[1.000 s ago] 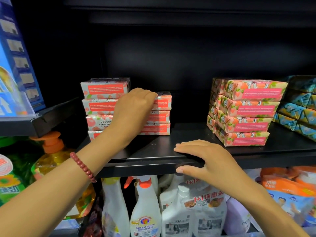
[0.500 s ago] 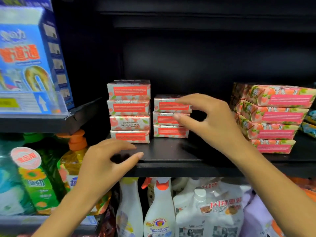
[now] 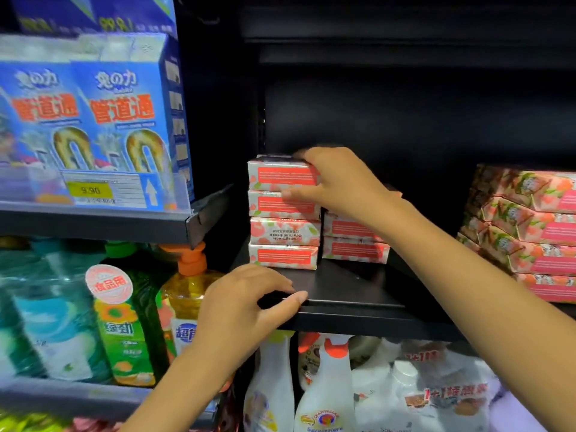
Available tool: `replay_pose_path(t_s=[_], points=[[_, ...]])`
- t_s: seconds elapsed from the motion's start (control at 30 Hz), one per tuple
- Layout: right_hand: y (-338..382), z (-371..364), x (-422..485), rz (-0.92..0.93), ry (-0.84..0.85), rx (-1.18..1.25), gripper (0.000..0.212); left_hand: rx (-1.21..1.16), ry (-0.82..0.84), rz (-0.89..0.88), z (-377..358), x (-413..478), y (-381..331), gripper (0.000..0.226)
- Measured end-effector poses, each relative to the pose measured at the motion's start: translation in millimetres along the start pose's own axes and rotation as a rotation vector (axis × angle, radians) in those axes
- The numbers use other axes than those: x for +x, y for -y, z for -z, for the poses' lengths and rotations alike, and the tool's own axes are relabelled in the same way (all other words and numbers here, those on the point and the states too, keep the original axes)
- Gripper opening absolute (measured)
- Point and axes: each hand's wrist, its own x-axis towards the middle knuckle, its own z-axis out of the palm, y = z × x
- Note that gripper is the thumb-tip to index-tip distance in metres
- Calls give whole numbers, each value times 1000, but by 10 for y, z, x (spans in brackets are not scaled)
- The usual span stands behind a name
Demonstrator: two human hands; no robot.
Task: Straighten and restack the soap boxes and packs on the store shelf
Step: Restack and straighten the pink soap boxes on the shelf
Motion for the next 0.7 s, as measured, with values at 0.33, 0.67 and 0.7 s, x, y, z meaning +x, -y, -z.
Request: replay_pose_path(t_s=[0.33, 0.67, 0.7], points=[[96, 65, 30, -101, 0, 110, 61, -101, -97, -40, -25, -4, -7, 23], [-245, 396, -883, -156, -352, 197, 60, 103, -213, -90, 34, 749, -68, 51], [-280, 403, -981, -169, -365, 212, 60, 168, -183, -92, 16, 826, -47, 54]])
